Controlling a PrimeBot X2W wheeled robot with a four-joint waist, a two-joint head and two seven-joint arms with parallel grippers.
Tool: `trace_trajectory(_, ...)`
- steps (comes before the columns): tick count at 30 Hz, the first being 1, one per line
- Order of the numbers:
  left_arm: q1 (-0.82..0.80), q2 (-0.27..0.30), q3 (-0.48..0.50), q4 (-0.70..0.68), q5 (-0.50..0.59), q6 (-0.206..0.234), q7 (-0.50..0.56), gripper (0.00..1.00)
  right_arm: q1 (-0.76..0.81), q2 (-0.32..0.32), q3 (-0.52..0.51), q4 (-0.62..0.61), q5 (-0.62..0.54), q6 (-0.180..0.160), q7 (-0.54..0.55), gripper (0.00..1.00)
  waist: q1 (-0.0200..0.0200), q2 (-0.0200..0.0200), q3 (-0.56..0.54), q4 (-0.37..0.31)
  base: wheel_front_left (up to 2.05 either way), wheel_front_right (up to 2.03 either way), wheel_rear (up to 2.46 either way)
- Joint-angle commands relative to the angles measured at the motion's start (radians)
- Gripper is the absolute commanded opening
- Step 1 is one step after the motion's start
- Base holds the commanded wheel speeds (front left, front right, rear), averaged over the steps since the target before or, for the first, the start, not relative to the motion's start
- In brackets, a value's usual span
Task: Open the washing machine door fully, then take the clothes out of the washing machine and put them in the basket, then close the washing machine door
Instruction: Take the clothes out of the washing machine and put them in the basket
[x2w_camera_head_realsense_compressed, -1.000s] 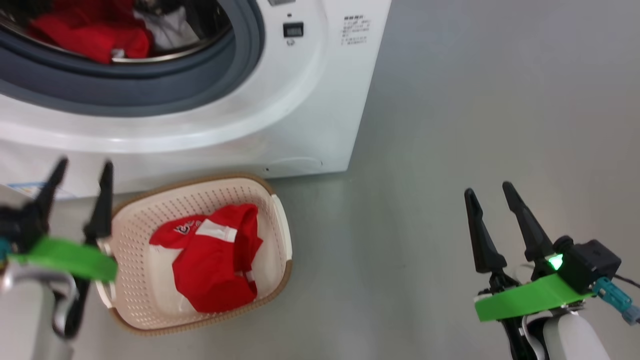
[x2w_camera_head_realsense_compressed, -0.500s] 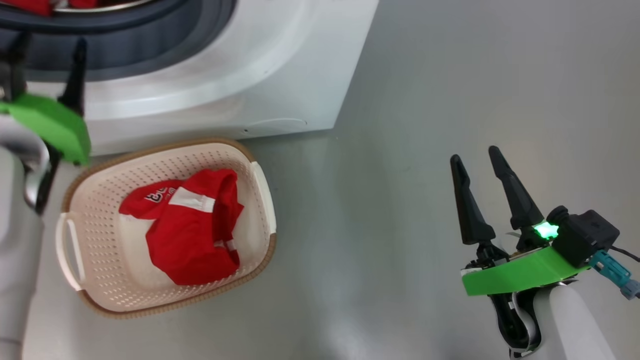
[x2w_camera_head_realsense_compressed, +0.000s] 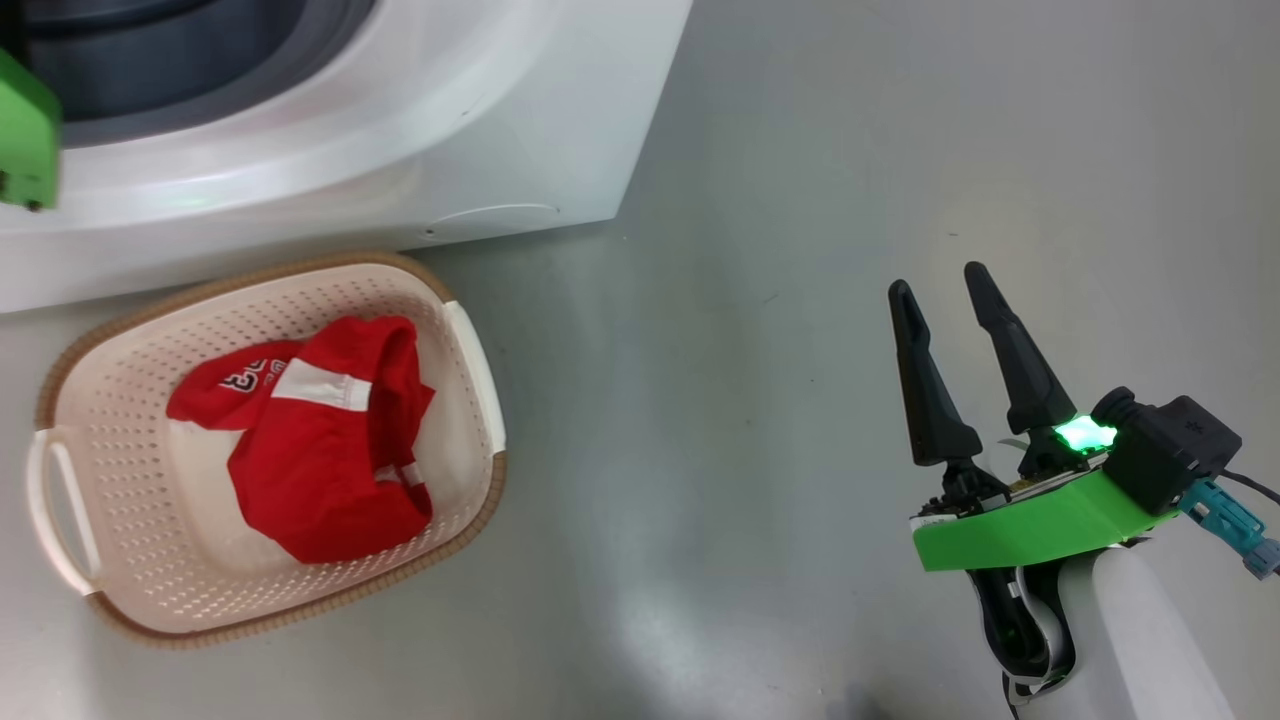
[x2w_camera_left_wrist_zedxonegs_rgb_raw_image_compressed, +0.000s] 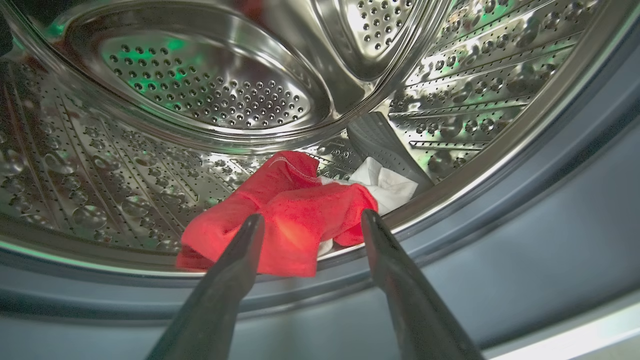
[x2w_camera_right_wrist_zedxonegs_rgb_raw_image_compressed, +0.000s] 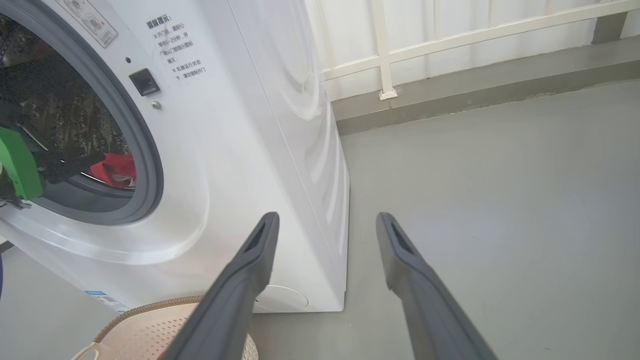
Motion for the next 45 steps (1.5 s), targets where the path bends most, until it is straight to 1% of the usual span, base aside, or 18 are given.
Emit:
trace_trajectory(1, -0.044, 0.06, 0.008, 0.008, 0.016, 0.015, -0.005, 1.0, -0.002, 0.005, 0.025, -0.026, 0.01, 0.002, -0.005, 1.0, 0.0, 0.0, 0.009, -0.013, 0.0, 0.0, 0.0)
trace_trajectory(5, -0.099, 0.081, -0.007, 0.077, 0.033, 0.019, -0.007, 1.0, -0.008, 0.005, 0.04, -0.03, 0.021, 0.002, -0.005, 1.0, 0.0, 0.0, 0.021, -0.032, 0.0, 0.0, 0.0)
trace_trajectory(12, -0.169, 0.115, -0.028, 0.176, 0.047, 0.015, -0.013, 1.0, -0.015, 0.005, 0.061, -0.036, 0.038, 0.002, -0.005, 1.0, 0.0, 0.0, 0.045, -0.064, 0.0, 0.0, 0.0)
trace_trajectory(19, -0.194, 0.129, -0.046, 0.224, 0.05, 0.002, -0.024, 1.0, -0.015, 0.005, 0.071, -0.039, 0.048, 0.002, -0.005, 1.0, 0.0, 0.0, 0.056, -0.084, 0.0, 0.0, 0.0)
trace_trajectory(26, -0.199, 0.129, -0.051, 0.251, 0.034, -0.012, -0.023, 1.0, -0.017, 0.005, 0.081, -0.04, 0.056, 0.002, -0.005, 1.0, 0.0, 0.0, 0.06, -0.1, 0.0, 0.0, 0.0)
trace_trajectory(27, -0.198, 0.128, -0.051, 0.253, 0.031, -0.012, -0.023, 0.77, -0.016, 0.005, 0.081, -0.04, 0.057, 0.002, -0.005, 1.0, 0.0, 0.0, 0.059, -0.1, 0.0, 0.0, 0.0)
trace_trajectory(28, -0.197, 0.125, -0.05, 0.255, 0.026, -0.013, -0.021, 0.44, -0.016, 0.005, 0.081, -0.039, 0.058, 0.002, -0.005, 1.0, 0.0, 0.0, 0.058, -0.101, 0.0, 0.0, 0.0)
trace_trajectory(29, -0.195, 0.123, -0.05, 0.257, 0.023, -0.013, -0.02, 0.33, -0.015, 0.005, 0.081, -0.039, 0.059, 0.002, -0.005, 1.0, 0.0, 0.0, 0.056, -0.102, 0.0, 0.0, 0.0)
trace_trajectory(30, -0.194, 0.122, -0.051, 0.259, 0.022, -0.013, -0.02, 0.07, -0.014, 0.005, 0.081, -0.038, 0.059, 0.002, -0.005, 1.0, 0.0, 0.0, 0.055, -0.103, 0.0, 0.0, 0.0)
trace_trajectory(31, -0.192, 0.121, -0.051, 0.261, 0.019, -0.014, -0.022, 0.0, -0.013, 0.005, 0.082, -0.038, 0.06, 0.002, -0.005, 1.0, 0.0, 0.0, 0.052, -0.103, 0.0, 0.0, 0.0)
trace_trajectory(36, -0.179, 0.113, -0.053, 0.266, 0.004, -0.017, -0.035, 0.0, -0.01, 0.005, 0.079, -0.034, 0.058, 0.002, -0.005, 1.0, 0.0, 0.0, 0.038, -0.102, 0.0, 0.0, 0.0)
trace_trajectory(40, -0.156, 0.088, -0.043, 0.268, -0.025, -0.028, -0.08, 0.0, -0.004, 0.005, 0.071, -0.027, 0.049, 0.002, -0.005, 1.0, 0.0, 0.0, 0.012, -0.09, 0.0, 0.0, 0.0)
trace_trajectory(45, -0.118, 0.049, -0.002, 0.266, -0.092, -0.048, -0.148, 0.0, 0.007, 0.005, 0.062, -0.019, 0.038, 0.002, -0.005, 1.0, 0.0, 0.0, -0.025, -0.071, 0.0, 0.0, 0.0)
